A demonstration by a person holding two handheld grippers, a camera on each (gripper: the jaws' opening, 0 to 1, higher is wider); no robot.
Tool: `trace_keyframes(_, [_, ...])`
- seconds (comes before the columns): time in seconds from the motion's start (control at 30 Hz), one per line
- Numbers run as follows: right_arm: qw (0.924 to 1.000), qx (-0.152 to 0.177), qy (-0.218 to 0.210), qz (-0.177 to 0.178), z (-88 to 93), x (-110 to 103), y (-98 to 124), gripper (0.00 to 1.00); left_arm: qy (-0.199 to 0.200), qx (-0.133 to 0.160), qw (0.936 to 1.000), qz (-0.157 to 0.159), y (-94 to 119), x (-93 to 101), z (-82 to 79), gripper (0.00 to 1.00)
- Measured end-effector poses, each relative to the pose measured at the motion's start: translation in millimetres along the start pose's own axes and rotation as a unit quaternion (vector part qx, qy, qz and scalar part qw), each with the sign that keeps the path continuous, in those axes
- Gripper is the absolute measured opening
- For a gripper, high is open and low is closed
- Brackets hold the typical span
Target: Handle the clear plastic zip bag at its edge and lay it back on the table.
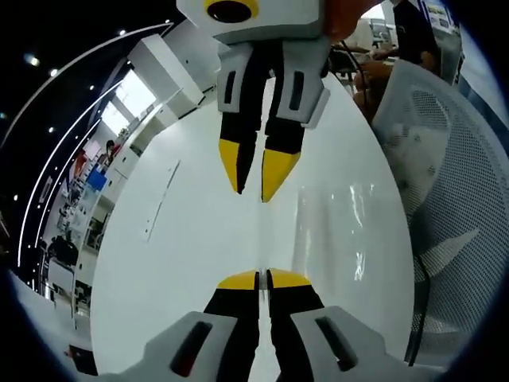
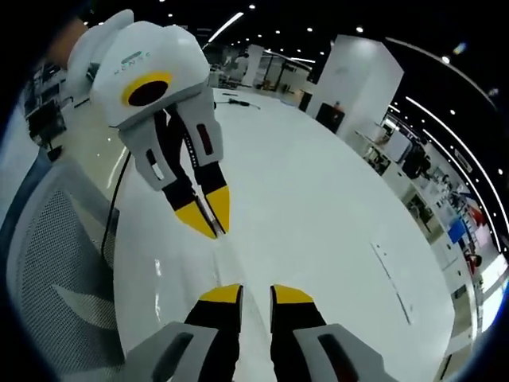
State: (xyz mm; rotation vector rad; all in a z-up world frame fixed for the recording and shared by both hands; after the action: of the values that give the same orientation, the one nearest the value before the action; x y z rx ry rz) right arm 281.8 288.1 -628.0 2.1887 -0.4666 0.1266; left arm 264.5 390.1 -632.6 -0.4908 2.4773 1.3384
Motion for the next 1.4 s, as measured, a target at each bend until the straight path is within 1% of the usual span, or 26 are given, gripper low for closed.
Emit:
trace_keyframes(0.07, [1.0,-0.006,0.002,0.002,1.0,-1,0,0.1,0.001,0.001,1.0,0.0,0,-0.5,-0.3,0.0])
trace_keyframes(0.13, [0.9999,-0.011,-0.001,-0.004,3.0,-2,-3,0.09,0.001,0.004,1.0,0.0,1,-0.8,-1.6,0.0])
trace_keyframes(0.17, [0.9999,-0.014,0.003,-0.002,5.8,-1,-6,0.09,0.003,0.006,1.0,-0.001,2,-1.3,-3.1,0.0])
trace_keyframes(0.23, [0.9999,-0.017,-0.003,-0.003,7.6,0,-7,0.08,0.0,0.008,1.0,-0.001,3,-1.3,-5.0,0.0])
trace_keyframes(0.3, [0.9998,-0.014,-0.008,-0.006,8.5,-2,-8,0.07,0.0,0.01,0.9999,-0.002,3,-2.3,-5.8,0.0])
trace_keyframes(0.37, [0.9996,-0.023,-0.011,-0.008,10.8,-3,-8,0.05,-0.001,0.011,0.9999,-0.002,3,-2.6,-7.1,0.0])
trace_keyframes(0.5, [0.9995,-0.024,-0.017,-0.015,12.8,-6,-8,0.0,-0.001,0.013,0.9999,-0.004,3,-3.5,-8.6,0.0])
trace_keyframes(0.67, [0.9994,-0.025,-0.014,-0.019,13.2,-9,-8,0.0,-0.003,0.014,0.9999,-0.005,5,-3.0,-10.2,0.0])
trace_keyframes(0.83, [0.9993,-0.025,-0.021,-0.02,13.5,-11,-8,0.0,0.004,0.016,0.9999,-0.006,5,-3.0,-9.4,0.01])
trace_keyframes(0.9, [0.9992,-0.024,-0.024,-0.021,13.4,-12,-9,0.0,0.001,0.014,0.9999,-0.007,6,-2.4,-8.6,0.01])
trace_keyframes(1.03, [0.9991,-0.024,-0.03,-0.02,13.4,-13,-12,0.0,-0.001,0.017,0.9997,-0.018,8,-3.1,-8.5,0.03])
trace_keyframes(1.17, [0.9987,-0.028,-0.037,-0.021,14.6,-12,-16,0.0,-0.007,0.032,0.9987,-0.039,13,-3.9,-14.6,0.05])
trace_keyframes(1.33, [0.9983,-0.028,-0.047,-0.02,14.1,-13,-14,0.0,-0.018,0.038,0.9984,-0.038,12,0.6,-22.4,0.08])
trace_keyframes(1.4, [0.9983,-0.028,-0.047,-0.018,13.7,-12,-14,0.0,-0.032,0.039,0.9981,-0.035,10,4.2,-25.1,0.07])
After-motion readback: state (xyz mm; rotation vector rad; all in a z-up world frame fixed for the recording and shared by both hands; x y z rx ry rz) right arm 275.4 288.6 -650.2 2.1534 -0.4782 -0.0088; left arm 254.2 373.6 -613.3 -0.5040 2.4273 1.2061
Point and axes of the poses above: the point that each gripper's makers call its tool centre point, and the gripper's own axes: y roughly backward along the fingers, x roughly to its right, z roughly out of its underside, the point moved 5 cm from there along y, roughly backward along the fingers, and after that the axes turned 2 degrees about -x, right-handed, at the moved point
